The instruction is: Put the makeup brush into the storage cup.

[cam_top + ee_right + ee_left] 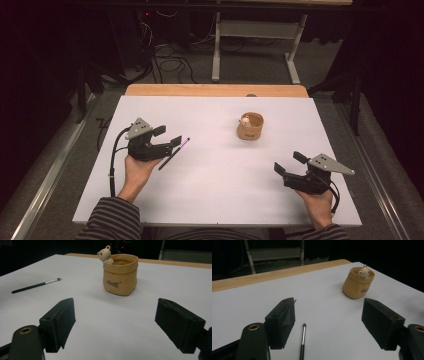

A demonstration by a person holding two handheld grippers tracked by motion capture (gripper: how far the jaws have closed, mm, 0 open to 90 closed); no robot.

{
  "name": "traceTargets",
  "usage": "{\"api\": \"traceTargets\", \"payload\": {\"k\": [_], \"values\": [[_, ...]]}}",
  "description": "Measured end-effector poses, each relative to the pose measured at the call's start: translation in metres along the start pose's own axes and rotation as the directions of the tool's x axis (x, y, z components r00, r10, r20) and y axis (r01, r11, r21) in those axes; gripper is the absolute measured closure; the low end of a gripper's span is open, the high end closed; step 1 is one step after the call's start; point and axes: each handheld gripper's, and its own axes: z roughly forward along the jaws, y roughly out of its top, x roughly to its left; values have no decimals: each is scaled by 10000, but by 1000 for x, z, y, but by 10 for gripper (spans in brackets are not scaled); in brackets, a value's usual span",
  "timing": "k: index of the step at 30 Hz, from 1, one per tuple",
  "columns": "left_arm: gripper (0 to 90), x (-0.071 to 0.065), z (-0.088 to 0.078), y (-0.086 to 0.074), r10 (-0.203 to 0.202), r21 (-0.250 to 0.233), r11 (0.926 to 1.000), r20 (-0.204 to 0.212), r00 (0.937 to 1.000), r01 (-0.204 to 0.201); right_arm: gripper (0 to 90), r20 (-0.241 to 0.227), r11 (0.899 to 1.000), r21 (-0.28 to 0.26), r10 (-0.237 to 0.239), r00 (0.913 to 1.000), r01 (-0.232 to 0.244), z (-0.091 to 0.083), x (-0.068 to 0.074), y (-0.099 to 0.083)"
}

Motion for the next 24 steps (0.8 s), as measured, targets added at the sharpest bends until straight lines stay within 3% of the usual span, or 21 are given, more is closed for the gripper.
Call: {"api": "traceTargets", "payload": {"k": [24], "values": [[288,-1,22,10,-30,-21,10000,-152,9999,29,181,-119,9999,70,119,9999,-118,1,-1,0]]}}
